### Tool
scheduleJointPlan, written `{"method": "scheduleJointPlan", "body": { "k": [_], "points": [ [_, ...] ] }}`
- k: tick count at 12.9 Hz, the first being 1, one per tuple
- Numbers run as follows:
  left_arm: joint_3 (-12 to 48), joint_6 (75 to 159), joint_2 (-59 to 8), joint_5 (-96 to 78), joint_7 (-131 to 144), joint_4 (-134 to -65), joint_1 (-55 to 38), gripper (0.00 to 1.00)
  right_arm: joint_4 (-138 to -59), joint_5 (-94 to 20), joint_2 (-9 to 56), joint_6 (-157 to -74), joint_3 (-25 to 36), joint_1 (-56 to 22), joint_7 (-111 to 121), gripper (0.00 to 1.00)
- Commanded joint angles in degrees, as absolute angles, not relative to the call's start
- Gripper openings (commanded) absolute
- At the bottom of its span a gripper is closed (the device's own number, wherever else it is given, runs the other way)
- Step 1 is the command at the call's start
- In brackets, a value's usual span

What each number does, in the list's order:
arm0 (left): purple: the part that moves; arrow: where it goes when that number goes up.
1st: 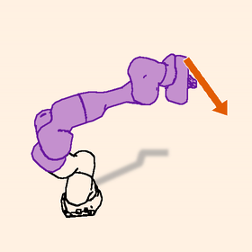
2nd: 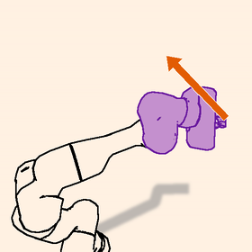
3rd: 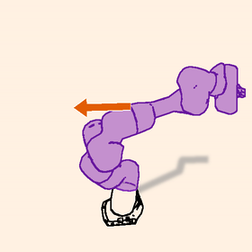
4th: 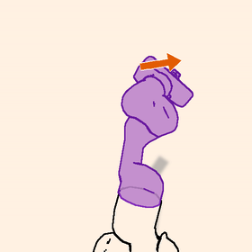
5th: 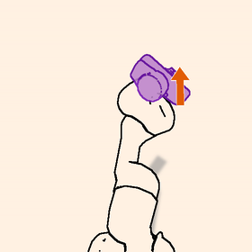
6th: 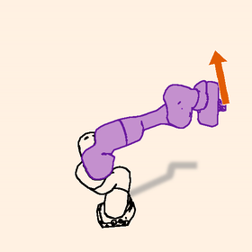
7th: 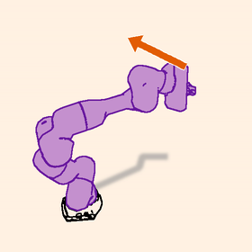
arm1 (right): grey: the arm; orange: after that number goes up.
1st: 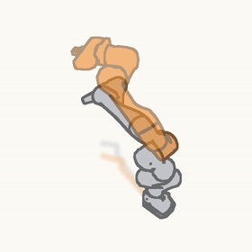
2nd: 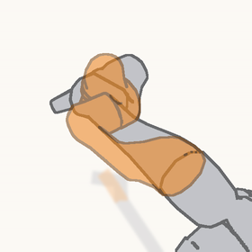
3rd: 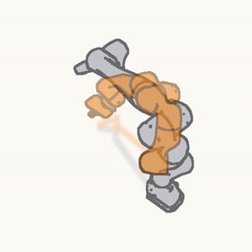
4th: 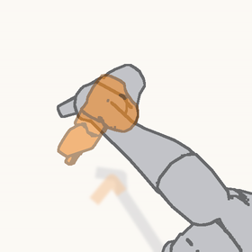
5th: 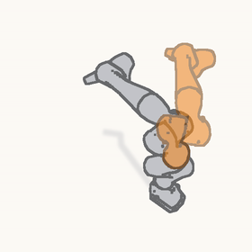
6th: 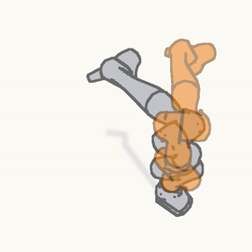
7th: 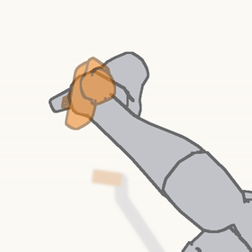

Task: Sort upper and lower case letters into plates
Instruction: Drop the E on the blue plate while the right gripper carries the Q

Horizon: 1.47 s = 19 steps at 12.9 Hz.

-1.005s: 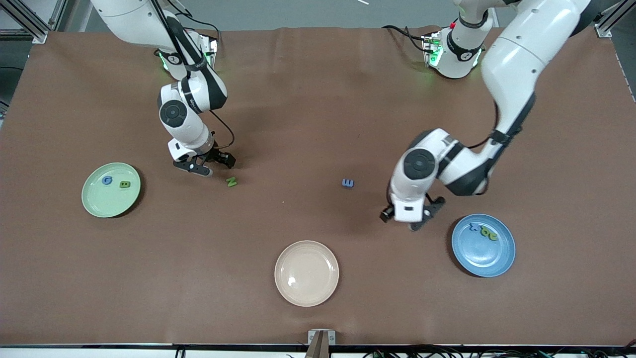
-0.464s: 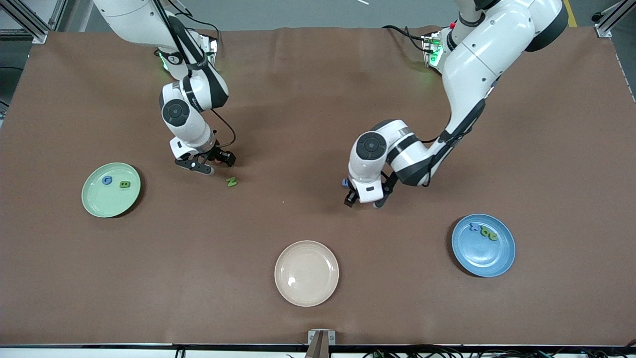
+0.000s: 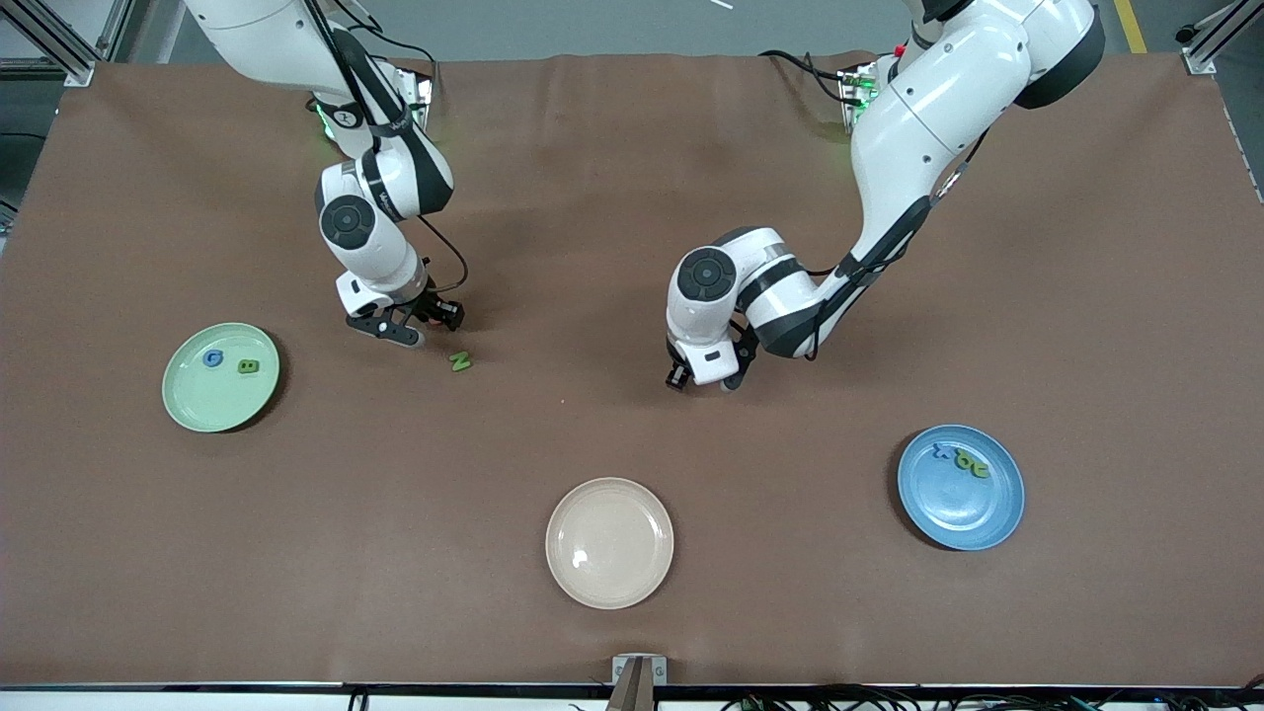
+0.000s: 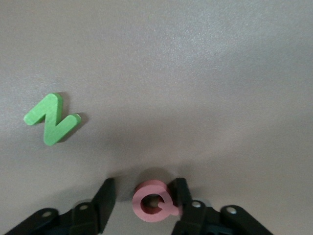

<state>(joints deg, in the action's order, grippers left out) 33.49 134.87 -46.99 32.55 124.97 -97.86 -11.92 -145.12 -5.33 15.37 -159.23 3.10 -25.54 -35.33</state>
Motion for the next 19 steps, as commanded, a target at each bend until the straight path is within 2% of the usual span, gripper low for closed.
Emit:
{"method": "scheduleJointPlan", "body": {
  "k": [1,2,3,4,8,12,15,17,18,19],
  "points": [
    [33.22,135.53,-47.20,33.92,126.30,-98.17,-12.22,0.30,-146.69,-5.19,15.20,-159.70,3.34,-25.58,-35.77,0.44],
    [33.14,135.53,-46.94,34.01,125.69,-98.17,-12.22,0.15,-146.69,-5.19,15.21,-159.70,3.34,-25.58,-35.95,0.42],
    [33.13,135.01,-46.41,34.01,125.34,-98.00,-11.61,0.04,-146.69,-5.19,15.21,-159.61,3.34,-25.66,-35.95,0.40],
    [33.13,134.83,-45.62,34.01,124.29,-97.74,-10.99,0.01,-146.69,-5.19,15.21,-159.44,3.34,-25.75,-35.95,0.36],
    [32.96,132.20,-42.02,34.19,110.16,-95.72,-4.59,0.00,-146.60,-5.19,15.47,-159.43,3.34,-26.10,-35.86,0.25],
    [32.96,129.38,-39.73,34.19,90.66,-94.75,5.42,0.01,-145.90,-5.19,14.25,-156.38,3.43,-27.16,-35.43,0.23],
    [32.96,129.29,-39.90,34.19,77.83,-94.92,13.24,0.01,-141.52,-4.92,9.94,-146.56,4.22,-25.06,-31.40,0.23],
    [32.78,129.81,-40.51,34.28,69.30,-94.75,17.82,0.01,-136.35,-3.96,8.09,-137.77,4.74,-20.59,-25.87,0.23],
    [32.70,129.99,-41.21,34.28,65.52,-94.57,19.58,0.04,-133.36,-2.30,7.56,-133.20,5.44,-17.17,-21.84,0.23],
    [32.70,130.60,-41.74,34.28,63.13,-94.48,21.08,0.12,-129.76,-0.28,7.65,-128.72,5.97,-13.48,-16.84,0.23]
  ]
}}
